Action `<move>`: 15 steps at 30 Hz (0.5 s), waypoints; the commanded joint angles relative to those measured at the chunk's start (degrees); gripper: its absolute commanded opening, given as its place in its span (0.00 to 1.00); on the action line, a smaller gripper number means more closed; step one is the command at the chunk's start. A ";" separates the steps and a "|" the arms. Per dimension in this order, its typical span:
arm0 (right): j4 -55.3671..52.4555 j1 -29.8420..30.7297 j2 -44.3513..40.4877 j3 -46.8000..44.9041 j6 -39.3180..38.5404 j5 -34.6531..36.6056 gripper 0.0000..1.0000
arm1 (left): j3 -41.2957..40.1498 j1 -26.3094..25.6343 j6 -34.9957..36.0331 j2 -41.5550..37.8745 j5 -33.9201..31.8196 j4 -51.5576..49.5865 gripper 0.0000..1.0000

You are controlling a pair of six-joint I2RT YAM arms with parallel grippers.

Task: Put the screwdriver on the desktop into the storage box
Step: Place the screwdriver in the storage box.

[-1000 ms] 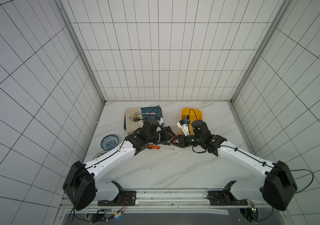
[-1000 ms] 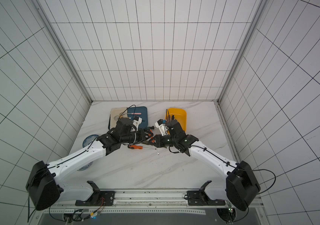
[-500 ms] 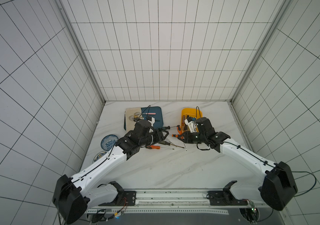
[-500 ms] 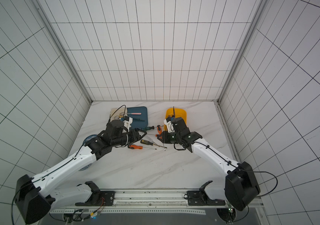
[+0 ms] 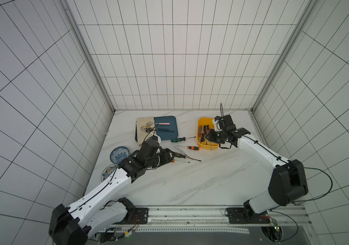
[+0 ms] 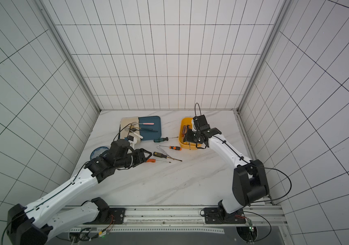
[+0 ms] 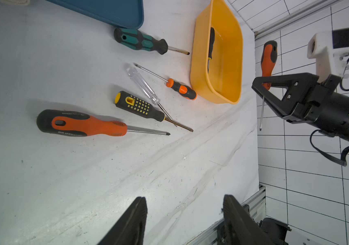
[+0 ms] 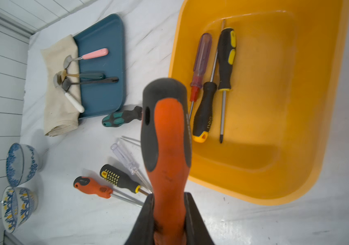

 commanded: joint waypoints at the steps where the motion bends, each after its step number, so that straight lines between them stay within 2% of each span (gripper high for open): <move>1: -2.99 -1.72 3.50 6.41 -2.22 5.36 0.07 | -1.04 0.37 1.36 -1.29 -1.78 -2.13 0.61; 15: -6.97 -6.12 22.22 20.59 -4.85 10.44 0.10 | -2.87 0.90 0.88 -2.72 -1.69 -3.29 0.61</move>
